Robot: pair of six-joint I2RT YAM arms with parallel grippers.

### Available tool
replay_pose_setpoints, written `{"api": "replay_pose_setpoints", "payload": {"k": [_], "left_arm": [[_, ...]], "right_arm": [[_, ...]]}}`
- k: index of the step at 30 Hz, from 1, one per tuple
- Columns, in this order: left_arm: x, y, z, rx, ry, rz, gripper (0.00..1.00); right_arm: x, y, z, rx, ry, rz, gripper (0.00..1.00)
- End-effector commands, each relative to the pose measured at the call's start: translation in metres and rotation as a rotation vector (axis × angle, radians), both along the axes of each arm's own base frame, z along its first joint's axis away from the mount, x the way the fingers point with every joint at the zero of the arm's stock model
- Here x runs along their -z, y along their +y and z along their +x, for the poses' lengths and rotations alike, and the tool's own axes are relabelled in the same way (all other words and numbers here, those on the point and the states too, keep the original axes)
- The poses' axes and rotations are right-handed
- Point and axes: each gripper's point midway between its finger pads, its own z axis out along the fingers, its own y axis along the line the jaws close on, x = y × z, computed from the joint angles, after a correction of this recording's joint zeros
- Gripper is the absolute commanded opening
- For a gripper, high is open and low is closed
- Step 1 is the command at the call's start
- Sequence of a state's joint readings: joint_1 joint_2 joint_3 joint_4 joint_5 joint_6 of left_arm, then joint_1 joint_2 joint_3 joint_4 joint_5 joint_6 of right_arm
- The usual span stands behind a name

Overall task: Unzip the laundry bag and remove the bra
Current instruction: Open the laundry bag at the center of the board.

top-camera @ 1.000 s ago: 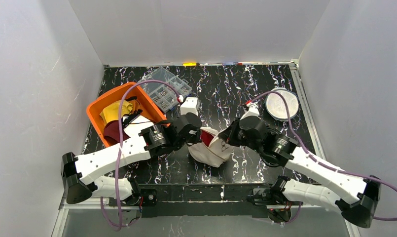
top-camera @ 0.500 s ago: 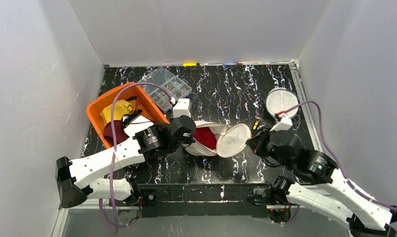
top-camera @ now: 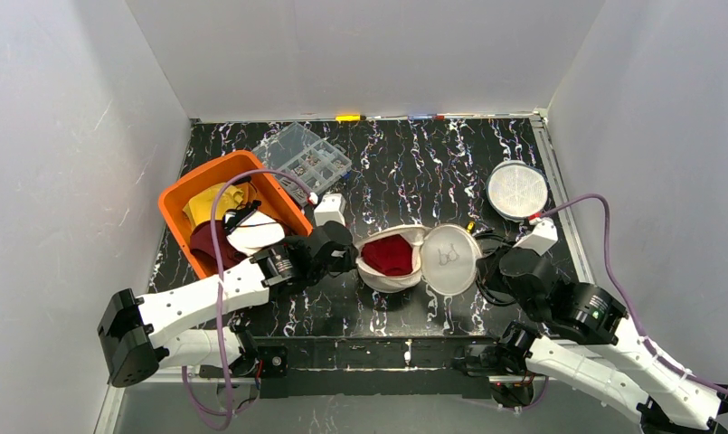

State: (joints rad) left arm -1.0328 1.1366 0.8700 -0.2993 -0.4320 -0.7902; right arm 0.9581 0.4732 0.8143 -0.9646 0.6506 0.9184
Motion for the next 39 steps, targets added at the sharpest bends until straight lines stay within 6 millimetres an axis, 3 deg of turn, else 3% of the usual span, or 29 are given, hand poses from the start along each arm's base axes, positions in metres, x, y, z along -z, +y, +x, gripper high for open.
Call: {"api": "replay_pose_setpoints", "payload": {"k": [1,4,8,10,12,15,18,24,28,31,33,36,39], "left_arm": [[-0.002,0.007,0.007,-0.056,0.017,-0.062,0.0],[0.001,0.014,0.01,-0.048,0.037,-0.048,0.0],[-0.007,0.014,0.012,0.006,0.018,-0.008,0.0],[-0.01,0.011,0.014,0.047,0.015,0.014,0.0],[-0.013,0.004,0.015,0.098,0.023,0.031,0.0],[-0.019,-0.006,0.019,0.168,0.034,0.061,0.0],[-0.024,-0.014,0.023,0.216,0.046,0.091,0.0],[-0.018,-0.02,0.022,0.242,0.063,0.083,0.0],[-0.001,-0.015,0.018,0.233,0.097,0.099,0.0],[0.011,-0.012,0.008,0.232,0.136,0.087,0.0],[0.015,-0.014,0.001,0.243,0.152,0.043,0.14],[0.02,-0.013,-0.008,0.237,0.176,-0.006,0.43],[0.024,-0.01,-0.015,0.225,0.203,-0.026,0.57]], "right_arm": [[-0.011,-0.01,0.018,0.1,-0.07,-0.044,0.34],[-0.026,-0.011,0.023,0.109,-0.107,-0.044,0.62],[-0.062,-0.007,0.026,0.057,-0.169,-0.054,0.69],[-0.075,0.016,0.028,-0.054,-0.206,-0.024,0.71],[-0.075,0.047,0.027,-0.199,-0.217,-0.006,0.73],[-0.056,0.098,0.023,-0.397,-0.166,0.019,0.74],[-0.027,0.132,0.024,-0.504,-0.103,0.012,0.73],[-0.009,0.174,0.034,-0.62,-0.133,0.028,0.65],[0.03,0.187,0.03,-0.68,-0.062,-0.054,0.63],[0.053,0.193,0.012,-0.728,-0.042,-0.111,0.62],[0.065,0.194,-0.002,-0.748,-0.048,-0.145,0.62],[0.081,0.19,-0.012,-0.736,-0.029,-0.173,0.62],[0.083,0.189,-0.014,-0.711,-0.034,-0.156,0.62]]}}
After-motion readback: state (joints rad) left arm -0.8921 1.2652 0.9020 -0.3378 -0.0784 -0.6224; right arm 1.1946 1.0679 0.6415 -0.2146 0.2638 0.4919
